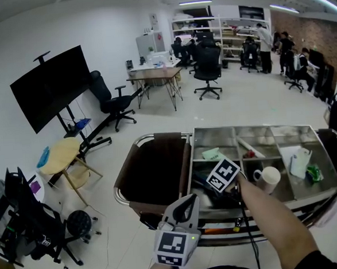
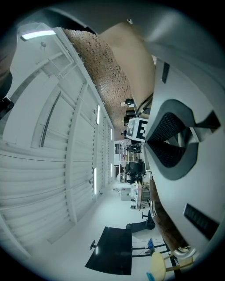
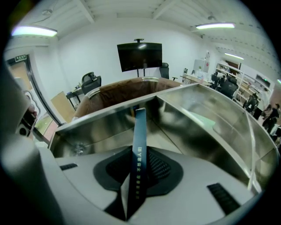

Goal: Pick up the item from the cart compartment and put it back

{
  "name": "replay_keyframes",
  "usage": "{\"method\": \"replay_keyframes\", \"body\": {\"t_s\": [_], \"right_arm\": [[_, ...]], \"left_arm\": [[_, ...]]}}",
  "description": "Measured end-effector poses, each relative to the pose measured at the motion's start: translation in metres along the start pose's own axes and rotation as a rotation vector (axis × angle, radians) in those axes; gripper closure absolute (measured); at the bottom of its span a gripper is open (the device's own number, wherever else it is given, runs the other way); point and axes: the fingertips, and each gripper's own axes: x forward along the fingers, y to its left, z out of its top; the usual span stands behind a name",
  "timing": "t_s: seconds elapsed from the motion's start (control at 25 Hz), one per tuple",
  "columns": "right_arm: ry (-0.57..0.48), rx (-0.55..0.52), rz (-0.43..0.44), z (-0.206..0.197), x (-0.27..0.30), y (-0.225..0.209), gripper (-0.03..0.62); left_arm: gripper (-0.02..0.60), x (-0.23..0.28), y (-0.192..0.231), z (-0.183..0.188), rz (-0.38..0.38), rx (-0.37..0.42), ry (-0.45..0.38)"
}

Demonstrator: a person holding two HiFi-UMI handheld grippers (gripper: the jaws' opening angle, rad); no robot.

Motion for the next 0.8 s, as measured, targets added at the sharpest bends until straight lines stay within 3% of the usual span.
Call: {"method": "replay_keyframes", "body": {"t_s": [0.2, 0.48, 0.8], "right_arm": [[-0.121, 0.02, -0.005, 0.015, -0.034, 0.004, 0.496], [-0.396, 0.111, 0.048, 0.039, -0.099, 0.02, 0.496], [-0.711, 0.151, 0.0, 0.028, -0.184, 0.039, 0.496]], "left_arm": [[0.581, 0.002, 0.004, 0.002, 0.015, -0.004, -0.001], [0.581, 0.006, -0.006, 0.005, -0.003, 0.013, -0.001], [0.581, 0.014, -0.021, 0.01, -0.028, 0.03, -0.002]]}}
